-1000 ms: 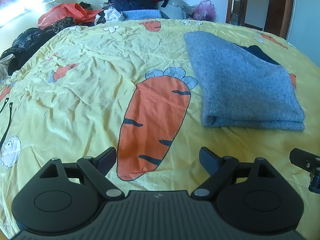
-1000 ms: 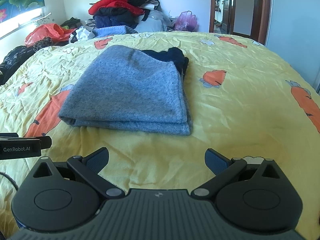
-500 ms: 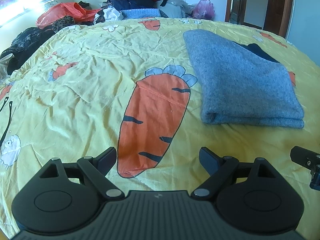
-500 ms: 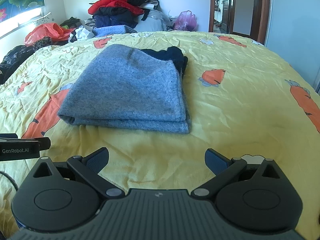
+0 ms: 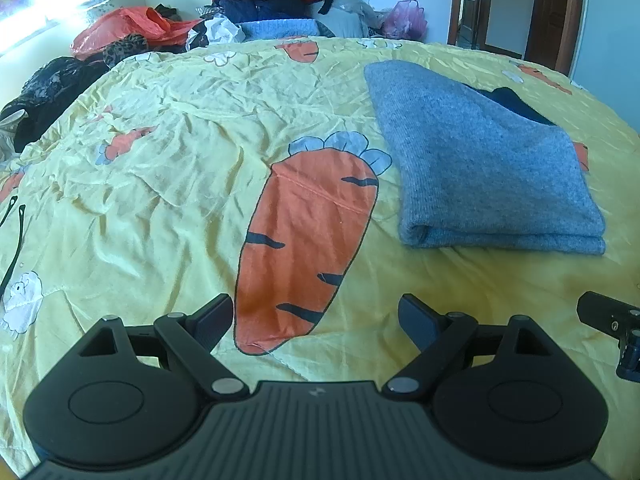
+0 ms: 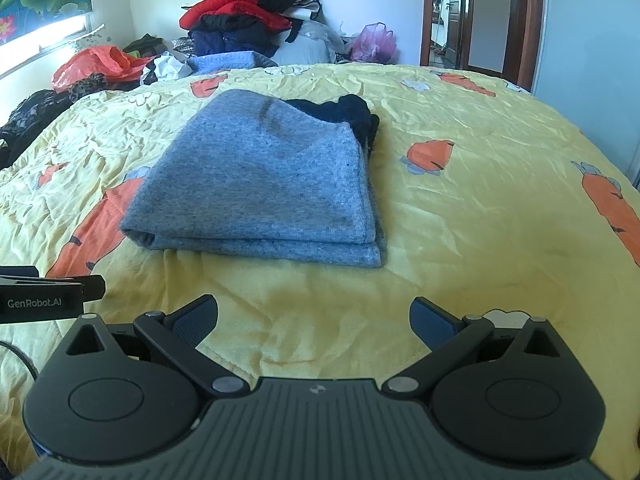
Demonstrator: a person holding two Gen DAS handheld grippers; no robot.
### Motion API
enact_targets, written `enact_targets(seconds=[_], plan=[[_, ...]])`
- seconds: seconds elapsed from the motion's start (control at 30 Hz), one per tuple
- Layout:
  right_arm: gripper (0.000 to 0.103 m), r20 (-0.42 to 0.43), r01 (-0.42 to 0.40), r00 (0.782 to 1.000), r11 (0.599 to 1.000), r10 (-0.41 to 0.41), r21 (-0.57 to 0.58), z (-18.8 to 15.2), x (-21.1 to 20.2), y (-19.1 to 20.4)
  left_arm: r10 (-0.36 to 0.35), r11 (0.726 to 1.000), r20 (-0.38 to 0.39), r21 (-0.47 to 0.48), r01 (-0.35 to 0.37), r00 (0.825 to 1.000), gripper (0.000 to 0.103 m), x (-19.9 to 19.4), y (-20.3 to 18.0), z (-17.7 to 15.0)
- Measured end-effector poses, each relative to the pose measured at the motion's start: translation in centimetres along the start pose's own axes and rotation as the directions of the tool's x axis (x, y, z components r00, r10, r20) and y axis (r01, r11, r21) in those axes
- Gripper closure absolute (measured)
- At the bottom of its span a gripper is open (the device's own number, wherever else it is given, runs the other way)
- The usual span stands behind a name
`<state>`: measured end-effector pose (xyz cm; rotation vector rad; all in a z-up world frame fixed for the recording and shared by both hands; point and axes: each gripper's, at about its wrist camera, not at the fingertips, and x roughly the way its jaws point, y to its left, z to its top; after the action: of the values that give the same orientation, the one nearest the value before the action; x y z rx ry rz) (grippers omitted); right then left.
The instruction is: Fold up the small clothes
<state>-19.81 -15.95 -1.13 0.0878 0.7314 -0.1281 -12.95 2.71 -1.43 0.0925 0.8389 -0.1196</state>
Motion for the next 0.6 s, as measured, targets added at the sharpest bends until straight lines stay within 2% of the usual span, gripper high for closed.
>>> enact_targets(seconds=[0.6], plan=[[0.000, 0.002, -0.002, 1.000, 1.000, 0.002, -0.006, 0.06, -0.19, 0.15, 0.001, 1.000, 0.000, 0.000, -0.001, 1.000, 0.013, -0.08, -0.05, 0.05]])
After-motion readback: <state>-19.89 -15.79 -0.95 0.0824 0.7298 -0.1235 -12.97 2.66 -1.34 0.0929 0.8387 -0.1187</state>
